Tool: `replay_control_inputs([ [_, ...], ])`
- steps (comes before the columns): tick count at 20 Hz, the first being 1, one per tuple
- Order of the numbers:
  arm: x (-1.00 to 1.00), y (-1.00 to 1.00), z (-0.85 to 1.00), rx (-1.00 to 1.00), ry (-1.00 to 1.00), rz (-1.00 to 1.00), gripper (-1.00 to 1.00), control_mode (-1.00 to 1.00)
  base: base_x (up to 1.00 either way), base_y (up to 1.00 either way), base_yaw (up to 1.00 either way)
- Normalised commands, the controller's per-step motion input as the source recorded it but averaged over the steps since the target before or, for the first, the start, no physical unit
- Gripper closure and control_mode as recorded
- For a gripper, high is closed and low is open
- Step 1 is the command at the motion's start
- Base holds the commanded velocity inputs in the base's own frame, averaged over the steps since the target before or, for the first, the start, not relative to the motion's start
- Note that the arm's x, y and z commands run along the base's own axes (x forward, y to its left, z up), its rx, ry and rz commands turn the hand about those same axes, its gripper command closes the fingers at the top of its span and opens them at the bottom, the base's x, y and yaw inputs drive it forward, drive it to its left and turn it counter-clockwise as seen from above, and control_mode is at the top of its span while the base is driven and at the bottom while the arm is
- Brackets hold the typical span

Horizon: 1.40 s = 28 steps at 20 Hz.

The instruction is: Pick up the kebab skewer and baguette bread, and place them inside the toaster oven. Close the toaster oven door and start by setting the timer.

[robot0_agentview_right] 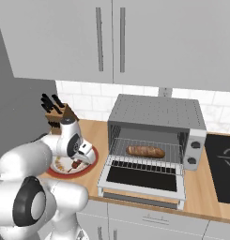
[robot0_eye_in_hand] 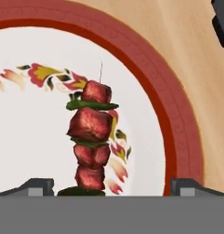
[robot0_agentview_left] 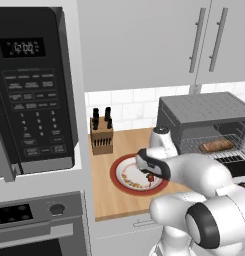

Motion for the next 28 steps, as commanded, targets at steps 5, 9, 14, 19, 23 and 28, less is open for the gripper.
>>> replay_control_inputs([
  [5,0.11,0.03,-0.23,-0.01,0.00,0.00,-1.00,-1.00,0.00,0.00,0.00],
  [9,0.09,0.04,-0.22,-0.01,0.00,0.00,-1.00,-1.00,0.00,0.00,0.00],
  [14,0.08,0.03,-0.22,-0.01,0.00,0.00,-1.00,-1.00,0.00,0.00,0.00],
  [19,0.02,0.04,-0.17,0.00,0.00,0.00,1.00,-1.00,0.00,0.00,0.00],
  [23,0.00,0.02,-0.16,0.00,0.00,0.00,1.00,-1.00,0.00,0.00,0.00],
  [28,0.00,0.00,-0.08,0.00,0.00,0.00,1.00,-1.00,0.00,0.00,0.00],
])
